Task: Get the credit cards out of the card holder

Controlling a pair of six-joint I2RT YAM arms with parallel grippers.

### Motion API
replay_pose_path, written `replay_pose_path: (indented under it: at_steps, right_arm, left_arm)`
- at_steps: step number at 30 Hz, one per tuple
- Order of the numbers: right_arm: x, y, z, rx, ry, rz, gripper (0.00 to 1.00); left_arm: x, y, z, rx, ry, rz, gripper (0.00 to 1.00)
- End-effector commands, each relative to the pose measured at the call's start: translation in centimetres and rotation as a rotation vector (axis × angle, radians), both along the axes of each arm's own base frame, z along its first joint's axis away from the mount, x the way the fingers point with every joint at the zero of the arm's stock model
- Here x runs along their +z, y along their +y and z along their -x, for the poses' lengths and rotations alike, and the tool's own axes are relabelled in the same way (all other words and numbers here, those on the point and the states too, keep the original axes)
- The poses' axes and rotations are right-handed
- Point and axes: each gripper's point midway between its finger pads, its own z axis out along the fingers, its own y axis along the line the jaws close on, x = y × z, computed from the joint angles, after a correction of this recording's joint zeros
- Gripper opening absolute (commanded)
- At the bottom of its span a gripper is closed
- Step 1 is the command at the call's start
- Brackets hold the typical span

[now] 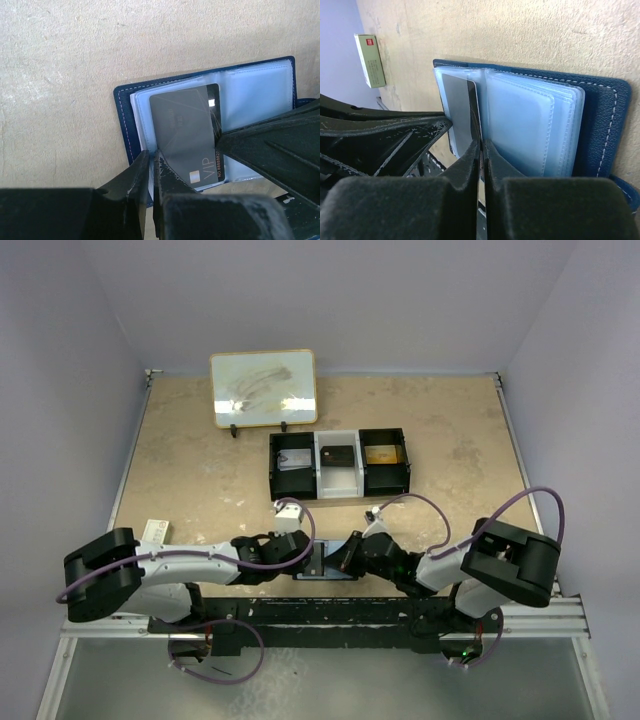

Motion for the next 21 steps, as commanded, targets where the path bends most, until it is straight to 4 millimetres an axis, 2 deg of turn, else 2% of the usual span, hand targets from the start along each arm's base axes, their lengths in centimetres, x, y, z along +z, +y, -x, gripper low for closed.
replay_pose_path:
  at_steps: [1,13,17,21]
  right_arm:
    - [-0.2,-0.4,-0.1,0.011,-0.022,0.015,0.01]
    - [-0.1,-1.5,-0.4,-0.014,-0.024,0.047,0.0]
    - [0.2,-1.3,-0.4,0.001,-0.038,0.052,0.0]
    - [0.4,-0.6,-0.3,0.035,-0.048,0.049,0.09]
  left_arm:
    - [-0.2,0.4,0.4,0.011,0.015,-0.037,0.03]
    - [-0.3,0.9,0.3,0.021,0.008,-0.065,0.0]
    - [-0.2,0.8,0.3,0.018,0.007,-0.063,0.0]
    - [0.0,0.6,0.3,0.015,0.004,-0.06,0.0]
